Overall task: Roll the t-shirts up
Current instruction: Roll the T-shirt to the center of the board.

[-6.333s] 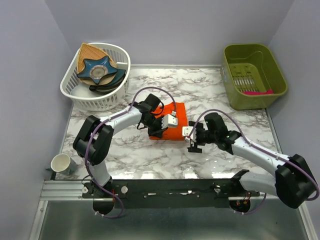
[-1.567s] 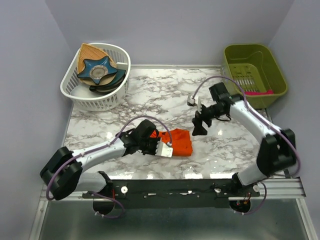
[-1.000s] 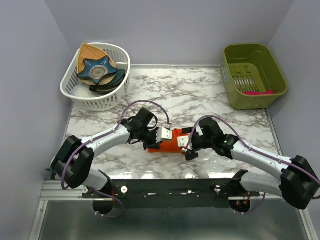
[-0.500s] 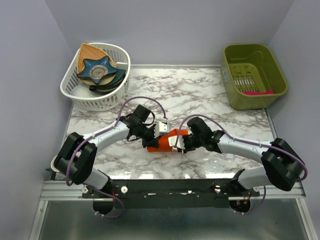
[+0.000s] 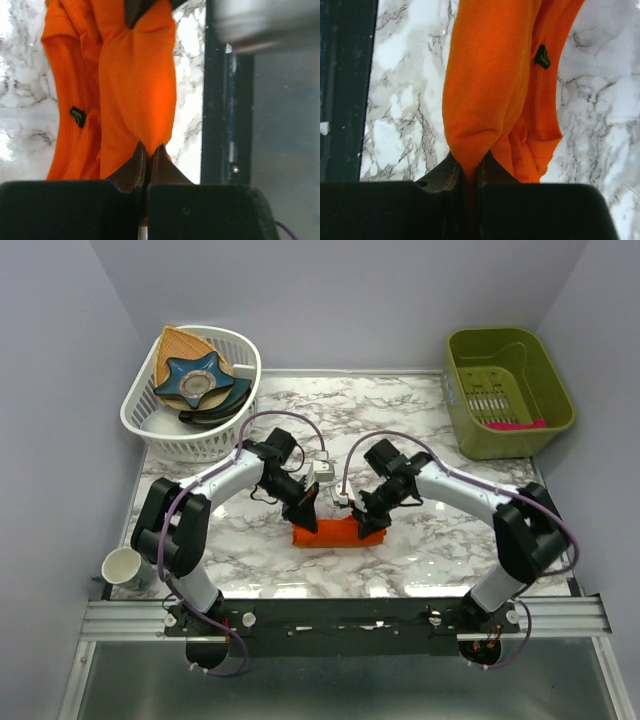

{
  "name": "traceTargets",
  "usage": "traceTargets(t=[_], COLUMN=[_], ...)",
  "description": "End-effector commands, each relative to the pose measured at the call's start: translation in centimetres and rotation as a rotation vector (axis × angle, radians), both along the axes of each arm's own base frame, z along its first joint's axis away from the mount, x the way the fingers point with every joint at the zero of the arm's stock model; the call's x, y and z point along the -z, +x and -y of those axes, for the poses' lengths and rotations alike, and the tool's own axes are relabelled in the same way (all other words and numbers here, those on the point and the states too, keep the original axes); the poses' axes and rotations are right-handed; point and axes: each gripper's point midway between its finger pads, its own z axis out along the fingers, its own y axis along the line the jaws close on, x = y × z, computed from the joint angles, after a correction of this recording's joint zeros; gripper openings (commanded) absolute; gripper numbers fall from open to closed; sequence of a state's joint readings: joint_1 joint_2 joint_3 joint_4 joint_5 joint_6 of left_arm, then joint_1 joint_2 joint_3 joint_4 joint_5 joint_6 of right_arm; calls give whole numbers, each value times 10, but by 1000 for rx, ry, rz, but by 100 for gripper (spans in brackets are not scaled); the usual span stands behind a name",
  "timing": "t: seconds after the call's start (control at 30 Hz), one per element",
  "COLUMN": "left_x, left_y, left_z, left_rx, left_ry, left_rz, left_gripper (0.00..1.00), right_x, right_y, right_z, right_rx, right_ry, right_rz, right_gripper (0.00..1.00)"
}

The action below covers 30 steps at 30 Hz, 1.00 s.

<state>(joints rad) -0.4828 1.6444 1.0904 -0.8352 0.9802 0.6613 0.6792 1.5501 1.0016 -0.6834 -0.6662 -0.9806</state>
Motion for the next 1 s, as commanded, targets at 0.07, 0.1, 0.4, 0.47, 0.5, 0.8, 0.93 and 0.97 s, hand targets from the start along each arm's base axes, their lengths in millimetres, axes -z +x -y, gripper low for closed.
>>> traceTargets(t=[0.07,0.1,0.4,0.47,0.5,0.8,0.93,0.97], left_x=[-14,-10,9,15,16,56,73,80], left_y=[-18,-16,9,10,9,16,22,23], left_z=[-3,-5,-24,-28,-30,-43,-50,-54], left_rx=[-29,-33,-96,-91,-90,-183,-230,-237], left_ry=[-19,-14,8,17,25,116,179,214], left_rz=[-247,-250,-357,-354,-360,-426,-436,-434], left_gripper=[0,0,0,0,0,0,0,1], right_x=[-4,-4,0,4,10,45,55,60], right_y=[-38,-36,-23,-21,-20,-7,1,2], right_z=[23,23,20,20,21,25,20,19], right_rx=[-52,-54,-97,-86,-86,-25,24,33], right_ry=[-119,-123,-186,-208,-219,-366,-407,-421], right_rz=[-489,-508,-677,-696,-707,-773,-805,-818], right_gripper=[8,8,9,9,9,10,11,10])
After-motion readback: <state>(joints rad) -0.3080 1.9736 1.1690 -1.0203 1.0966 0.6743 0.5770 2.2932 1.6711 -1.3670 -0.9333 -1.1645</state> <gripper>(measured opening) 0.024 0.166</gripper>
